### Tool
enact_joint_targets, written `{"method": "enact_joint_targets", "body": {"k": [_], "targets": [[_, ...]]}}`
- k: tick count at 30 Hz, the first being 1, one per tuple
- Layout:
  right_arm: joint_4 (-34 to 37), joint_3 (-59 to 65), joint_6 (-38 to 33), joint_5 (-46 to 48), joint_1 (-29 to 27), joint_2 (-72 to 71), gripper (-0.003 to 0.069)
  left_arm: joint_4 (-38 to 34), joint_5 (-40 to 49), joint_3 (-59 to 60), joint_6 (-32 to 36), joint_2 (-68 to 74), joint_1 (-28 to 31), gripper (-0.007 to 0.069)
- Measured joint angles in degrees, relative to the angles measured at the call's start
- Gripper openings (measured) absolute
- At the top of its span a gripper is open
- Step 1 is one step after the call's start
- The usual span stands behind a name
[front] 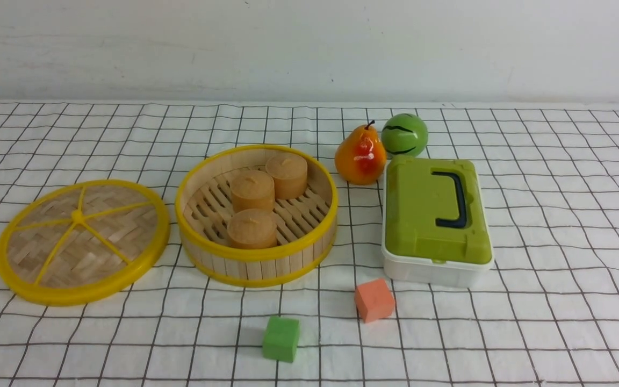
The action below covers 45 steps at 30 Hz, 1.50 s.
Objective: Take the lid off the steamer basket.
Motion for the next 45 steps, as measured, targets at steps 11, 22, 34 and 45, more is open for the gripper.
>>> {"method": "enact_joint_targets", "body": {"k": [11, 22, 34, 45], "targets": [[0.0, 0.0, 0.0, 0.0, 0.0, 0.0, 0.024, 37.6, 8.9, 9.7, -39.1, -1.6, 6.5, -0.0013], [0.0, 0.0, 0.0, 0.0, 0.0, 0.0, 0.024, 40.4, 19.7, 9.8, -37.1, -1.6, 6.8, -0.0013], [0.0, 0.0, 0.0, 0.0, 0.0, 0.0, 0.024, 40.0, 19.9, 9.8, -34.8, -1.6, 6.8, -0.0011], [0.0, 0.0, 0.0, 0.0, 0.0, 0.0, 0.024, 40.0, 19.9, 9.8, -34.7, -1.6, 6.8, -0.0006]]}}
